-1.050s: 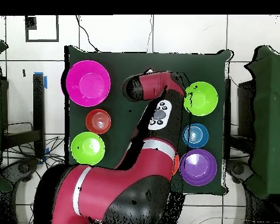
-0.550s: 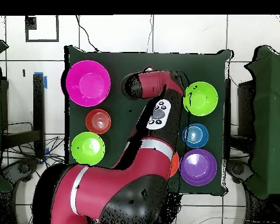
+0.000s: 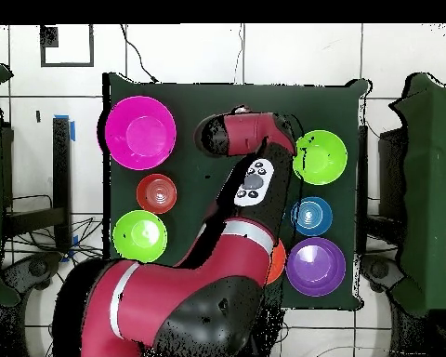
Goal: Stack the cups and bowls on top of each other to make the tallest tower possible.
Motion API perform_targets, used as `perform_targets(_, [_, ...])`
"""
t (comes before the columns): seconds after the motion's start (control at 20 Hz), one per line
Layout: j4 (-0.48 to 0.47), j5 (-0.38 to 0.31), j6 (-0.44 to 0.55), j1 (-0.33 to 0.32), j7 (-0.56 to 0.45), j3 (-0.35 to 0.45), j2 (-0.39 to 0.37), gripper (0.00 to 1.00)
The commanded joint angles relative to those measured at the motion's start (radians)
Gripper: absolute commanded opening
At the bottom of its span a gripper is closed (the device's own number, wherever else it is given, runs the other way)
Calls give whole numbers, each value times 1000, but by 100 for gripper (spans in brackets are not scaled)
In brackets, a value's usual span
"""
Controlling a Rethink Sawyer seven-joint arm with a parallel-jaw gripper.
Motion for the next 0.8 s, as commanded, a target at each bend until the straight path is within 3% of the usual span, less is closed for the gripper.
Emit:
perform_targets(0.05, [-62, 86, 134, 38, 174, 21, 56, 0])
perform_targets(0.8, [-99, 218, 158, 50, 155, -29, 100, 0])
